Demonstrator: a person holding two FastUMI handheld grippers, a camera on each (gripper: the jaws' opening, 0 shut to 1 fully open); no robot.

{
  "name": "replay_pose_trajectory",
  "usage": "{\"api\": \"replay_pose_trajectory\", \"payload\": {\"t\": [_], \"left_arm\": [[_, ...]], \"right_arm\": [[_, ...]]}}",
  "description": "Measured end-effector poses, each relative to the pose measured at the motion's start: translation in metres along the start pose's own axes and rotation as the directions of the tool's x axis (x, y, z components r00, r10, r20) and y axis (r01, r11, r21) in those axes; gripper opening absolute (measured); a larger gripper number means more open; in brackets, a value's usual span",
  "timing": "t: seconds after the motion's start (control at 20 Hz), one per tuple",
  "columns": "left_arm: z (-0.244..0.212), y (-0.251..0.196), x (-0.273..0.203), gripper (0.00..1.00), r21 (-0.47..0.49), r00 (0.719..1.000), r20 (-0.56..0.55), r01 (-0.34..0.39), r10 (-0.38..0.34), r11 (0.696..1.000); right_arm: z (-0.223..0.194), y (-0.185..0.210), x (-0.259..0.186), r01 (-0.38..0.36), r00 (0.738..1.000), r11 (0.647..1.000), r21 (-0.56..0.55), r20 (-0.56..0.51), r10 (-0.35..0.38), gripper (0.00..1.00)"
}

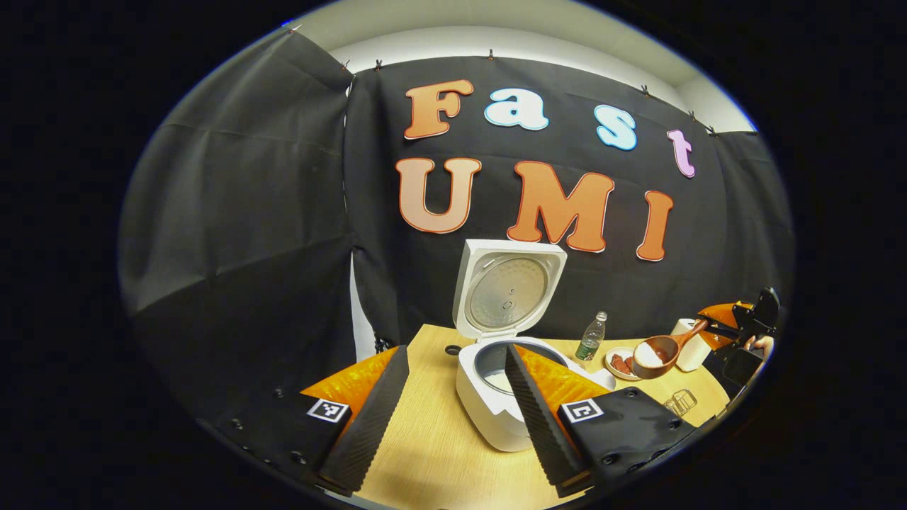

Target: Close the left gripper, press the button to open the rice cooker; take a wooden spoon from the chopstick holder with the right hand, scoop a spoonful of rice and pour it into the rice cooker, then put the wooden spoon back into the chopstick holder.

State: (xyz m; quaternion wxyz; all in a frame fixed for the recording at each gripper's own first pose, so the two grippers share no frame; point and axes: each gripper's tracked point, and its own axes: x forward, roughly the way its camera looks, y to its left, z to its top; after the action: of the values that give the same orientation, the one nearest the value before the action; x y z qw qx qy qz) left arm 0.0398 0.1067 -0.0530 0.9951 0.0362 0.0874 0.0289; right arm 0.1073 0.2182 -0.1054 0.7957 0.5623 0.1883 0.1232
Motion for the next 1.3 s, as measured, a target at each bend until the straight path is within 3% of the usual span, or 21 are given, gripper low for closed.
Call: {"api": "replay_pose_trajectory", "payload": {"t": [0.25, 0.3, 0.35, 0.65, 0.9, 1.3], "left_arm": [[-0.002, 0.003, 0.007, 0.93, -0.002, 1.0, 0.003, -0.005, 0.005, 1.0], [-0.004, 0.006, 0.008, 0.93, 0.001, 1.0, 0.003, -0.011, 0.011, 1.0], [-0.005, 0.008, 0.01, 0.93, 0.001, 1.0, 0.002, -0.015, 0.015, 1.0], [-0.009, 0.024, 0.019, 0.93, -0.016, 0.999, -0.016, -0.047, 0.047, 0.999], [-0.015, 0.042, 0.021, 0.92, -0.027, 0.997, -0.025, -0.08, 0.079, 0.996], [-0.016, 0.052, 0.017, 0.93, -0.046, 0.995, -0.019, -0.101, 0.1, 0.994]], "right_arm": [[-0.023, 0.019, 0.043, -0.016, 0.999, 1.0, -0.004, -0.029, 0.016, 0.18], [-0.028, 0.021, 0.053, -0.017, 0.999, 1.0, -0.013, -0.031, 0.016, 0.14], [-0.034, 0.022, 0.063, -0.016, 0.999, 1.0, -0.022, -0.037, 0.015, 0.19], [-0.078, 0.022, 0.117, -0.002, 0.996, 0.995, -0.096, -0.087, -0.006, 0.19], [-0.105, 0.038, 0.141, -0.031, 0.995, 0.953, -0.3, -0.099, 0.001, 0.18], [-0.117, 0.071, 0.15, -0.098, 0.993, 0.891, -0.444, -0.108, 0.055, 0.18]]}}
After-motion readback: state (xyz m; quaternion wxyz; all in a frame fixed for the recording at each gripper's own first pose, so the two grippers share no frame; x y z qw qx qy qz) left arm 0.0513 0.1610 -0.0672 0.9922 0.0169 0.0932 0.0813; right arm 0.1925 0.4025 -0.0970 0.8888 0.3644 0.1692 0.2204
